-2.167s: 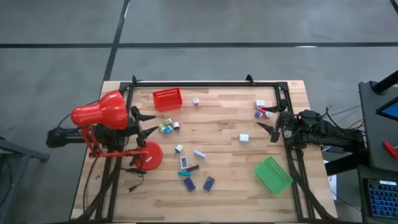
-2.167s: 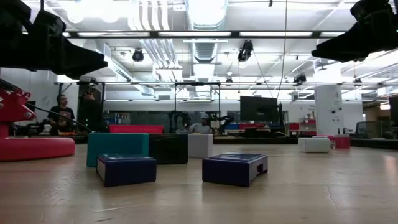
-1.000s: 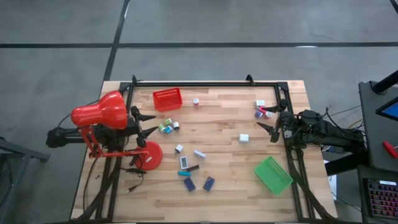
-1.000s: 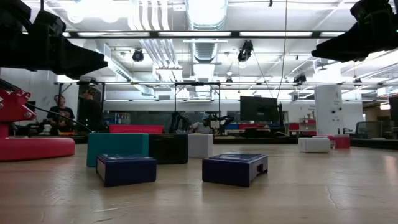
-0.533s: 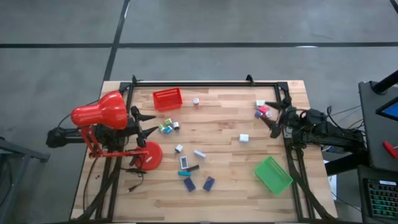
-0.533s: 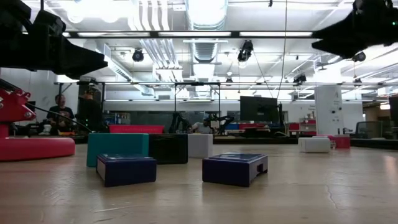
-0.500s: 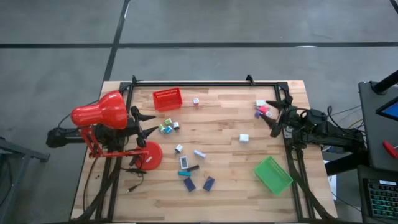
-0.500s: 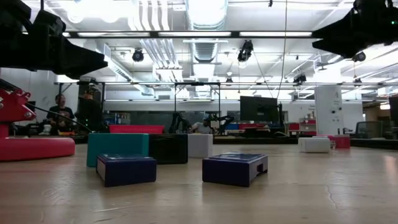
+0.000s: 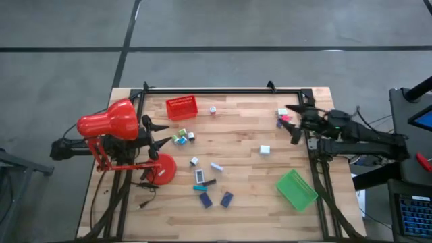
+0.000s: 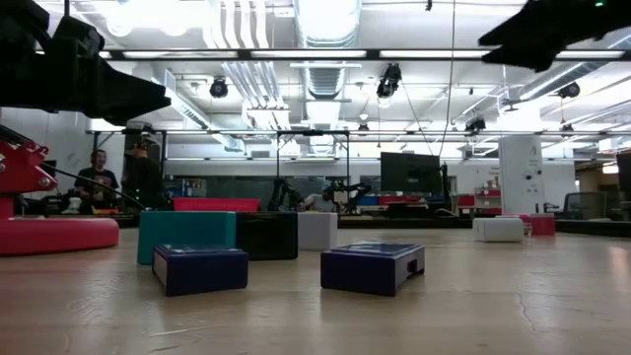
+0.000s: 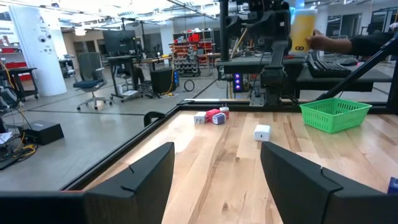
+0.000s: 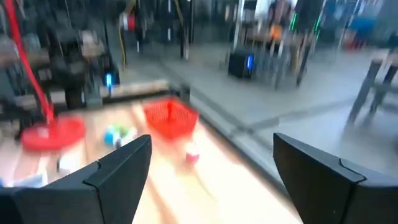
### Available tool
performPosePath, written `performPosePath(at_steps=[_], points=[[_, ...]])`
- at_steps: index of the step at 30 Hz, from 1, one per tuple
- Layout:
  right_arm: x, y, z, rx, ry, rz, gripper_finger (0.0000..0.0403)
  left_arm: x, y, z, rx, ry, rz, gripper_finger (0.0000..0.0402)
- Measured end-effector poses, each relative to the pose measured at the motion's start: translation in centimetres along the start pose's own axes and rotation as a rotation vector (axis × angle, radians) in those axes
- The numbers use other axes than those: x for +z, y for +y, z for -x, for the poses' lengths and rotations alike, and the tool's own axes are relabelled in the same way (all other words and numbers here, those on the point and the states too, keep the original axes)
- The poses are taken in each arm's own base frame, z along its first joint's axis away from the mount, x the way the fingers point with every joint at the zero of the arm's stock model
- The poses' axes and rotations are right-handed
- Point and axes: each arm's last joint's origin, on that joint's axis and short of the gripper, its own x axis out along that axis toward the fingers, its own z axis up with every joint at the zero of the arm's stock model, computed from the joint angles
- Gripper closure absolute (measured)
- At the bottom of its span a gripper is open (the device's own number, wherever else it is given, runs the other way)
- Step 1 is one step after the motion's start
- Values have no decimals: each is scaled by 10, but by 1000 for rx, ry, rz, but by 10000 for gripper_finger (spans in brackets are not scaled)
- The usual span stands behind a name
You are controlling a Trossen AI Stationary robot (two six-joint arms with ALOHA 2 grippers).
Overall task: Pick & Place Office items
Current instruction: Put the purple charger adapter into the green bin
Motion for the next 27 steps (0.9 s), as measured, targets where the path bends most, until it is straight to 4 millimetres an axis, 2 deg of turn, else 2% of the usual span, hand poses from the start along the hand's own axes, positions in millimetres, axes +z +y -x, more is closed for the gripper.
performPosePath(at_steps=[5, 10, 13, 18, 27], points=[[18, 9, -25, -27, 142, -211, 76, 0, 0, 0, 0, 0, 0, 156], [45, 15, -38, -52, 259, -187, 76, 0, 0, 0, 0, 0, 0, 156], [59, 16, -38, -86, 358, -230, 76, 0, 0, 0, 0, 0, 0, 156], [71, 14, -33, -173, 506, -325, 76, 0, 0, 0, 0, 0, 0, 156], [71, 11, -25, -261, 624, -346, 76, 0, 0, 0, 0, 0, 0, 156]])
